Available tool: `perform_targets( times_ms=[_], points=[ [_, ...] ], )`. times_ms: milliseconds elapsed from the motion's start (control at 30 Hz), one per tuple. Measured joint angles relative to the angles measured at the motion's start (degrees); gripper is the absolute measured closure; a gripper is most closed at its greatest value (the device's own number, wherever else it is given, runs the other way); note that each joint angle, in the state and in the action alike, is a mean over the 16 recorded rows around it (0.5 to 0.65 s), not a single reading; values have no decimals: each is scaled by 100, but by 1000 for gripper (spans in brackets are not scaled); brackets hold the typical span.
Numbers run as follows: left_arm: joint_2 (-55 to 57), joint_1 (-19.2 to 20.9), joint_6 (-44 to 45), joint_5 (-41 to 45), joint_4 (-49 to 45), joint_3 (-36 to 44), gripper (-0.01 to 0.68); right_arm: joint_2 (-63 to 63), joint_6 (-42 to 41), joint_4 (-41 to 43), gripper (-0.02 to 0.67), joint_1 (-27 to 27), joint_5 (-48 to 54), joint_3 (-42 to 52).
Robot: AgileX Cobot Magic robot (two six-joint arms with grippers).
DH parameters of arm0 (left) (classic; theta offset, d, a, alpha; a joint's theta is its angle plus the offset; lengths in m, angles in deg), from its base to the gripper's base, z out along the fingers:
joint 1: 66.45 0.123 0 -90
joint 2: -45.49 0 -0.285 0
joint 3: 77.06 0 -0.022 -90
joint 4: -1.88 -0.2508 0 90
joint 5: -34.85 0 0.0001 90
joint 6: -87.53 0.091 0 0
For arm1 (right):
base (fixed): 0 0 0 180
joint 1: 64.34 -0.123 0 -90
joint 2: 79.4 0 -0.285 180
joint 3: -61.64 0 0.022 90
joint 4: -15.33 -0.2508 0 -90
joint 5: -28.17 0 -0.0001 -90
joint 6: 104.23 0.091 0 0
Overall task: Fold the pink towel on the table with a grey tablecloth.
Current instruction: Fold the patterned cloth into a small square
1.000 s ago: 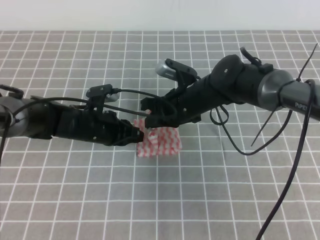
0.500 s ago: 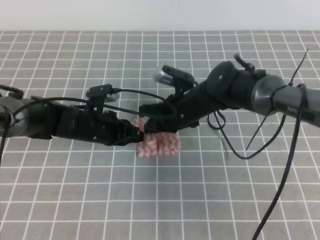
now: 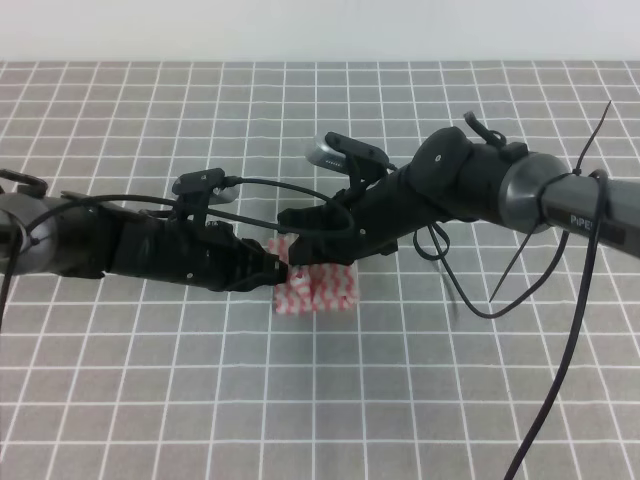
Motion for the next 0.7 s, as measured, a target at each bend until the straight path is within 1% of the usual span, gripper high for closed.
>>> perform_targets(
  times_ms=[300, 467, 700],
  points=[
    [-96, 8, 0, -14, -34, 0, 676, -4, 0, -14, 649, 0, 14, 0],
    [-247, 49, 1, -62, -106, 0, 676, -9, 0, -79, 593, 1, 36, 0],
    [-455, 170, -7, -122, -203, 0, 676, 0, 0, -206, 494, 1, 102, 0]
  ],
)
